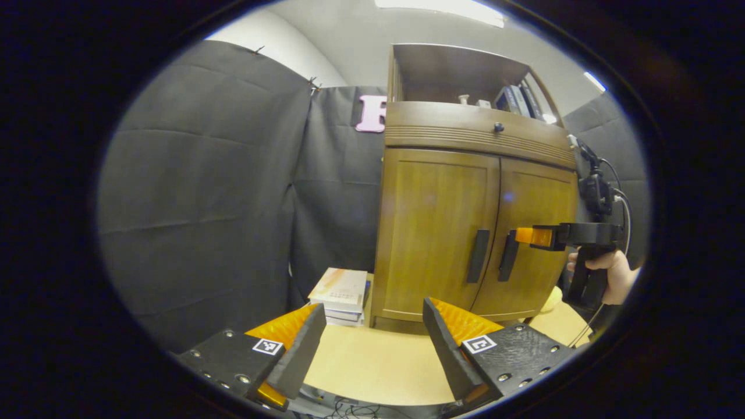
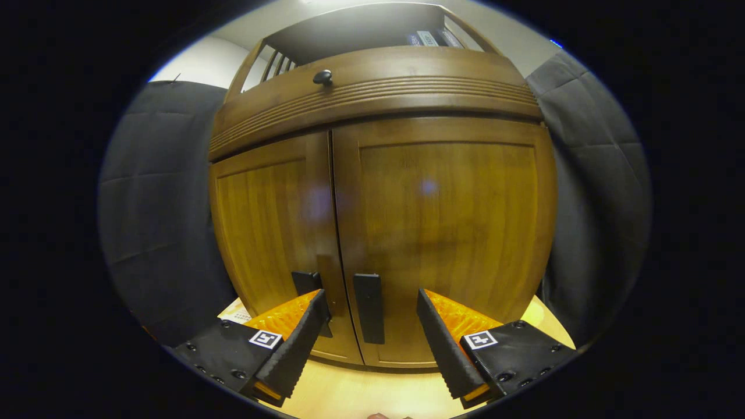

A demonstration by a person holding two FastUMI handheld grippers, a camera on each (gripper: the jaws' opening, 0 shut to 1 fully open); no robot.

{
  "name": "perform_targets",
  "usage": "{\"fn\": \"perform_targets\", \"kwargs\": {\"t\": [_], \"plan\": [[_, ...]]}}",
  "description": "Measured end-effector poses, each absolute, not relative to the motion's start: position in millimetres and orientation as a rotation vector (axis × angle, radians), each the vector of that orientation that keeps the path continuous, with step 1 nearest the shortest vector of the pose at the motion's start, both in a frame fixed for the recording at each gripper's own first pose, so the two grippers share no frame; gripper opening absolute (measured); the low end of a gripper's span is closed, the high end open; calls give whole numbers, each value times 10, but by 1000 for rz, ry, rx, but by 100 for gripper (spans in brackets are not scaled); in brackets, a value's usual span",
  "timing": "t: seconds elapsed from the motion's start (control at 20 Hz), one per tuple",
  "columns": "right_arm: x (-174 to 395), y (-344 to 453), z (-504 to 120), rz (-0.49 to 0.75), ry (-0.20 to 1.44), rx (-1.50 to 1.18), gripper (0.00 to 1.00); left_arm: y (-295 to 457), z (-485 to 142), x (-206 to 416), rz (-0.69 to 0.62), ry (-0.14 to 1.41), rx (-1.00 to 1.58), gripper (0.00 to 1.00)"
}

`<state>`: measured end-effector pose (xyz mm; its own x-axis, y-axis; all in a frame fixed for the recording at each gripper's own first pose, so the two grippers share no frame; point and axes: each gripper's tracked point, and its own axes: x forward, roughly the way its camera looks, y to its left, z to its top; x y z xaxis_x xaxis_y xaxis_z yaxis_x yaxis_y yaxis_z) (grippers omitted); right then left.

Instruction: Open the right door of the double-door shoe cabinet with the right hand, and open the left door with the left hand.

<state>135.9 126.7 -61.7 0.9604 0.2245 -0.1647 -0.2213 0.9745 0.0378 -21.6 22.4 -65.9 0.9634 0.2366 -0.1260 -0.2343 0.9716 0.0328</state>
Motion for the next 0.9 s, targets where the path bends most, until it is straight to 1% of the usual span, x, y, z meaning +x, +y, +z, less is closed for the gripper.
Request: {"fn": "perform_targets", "kwargs": {"t": [0.25, 0.6, 0.7, 0.9], "plan": [[1685, 1311, -820, 207, 205, -12, 98, 353, -739, -248, 336, 145, 0, 96], [1927, 1351, -1009, 187, 258, -22, 96, 411, -782, -303, 411, 173, -25, 96], [1899, 1374, -962, 194, 251, -39, 79, 415, -753, -301, 417, 168, -25, 95], [1870, 1384, -941, 199, 260, -48, 44, 413, -755, -314, 411, 171, -15, 96]]}}
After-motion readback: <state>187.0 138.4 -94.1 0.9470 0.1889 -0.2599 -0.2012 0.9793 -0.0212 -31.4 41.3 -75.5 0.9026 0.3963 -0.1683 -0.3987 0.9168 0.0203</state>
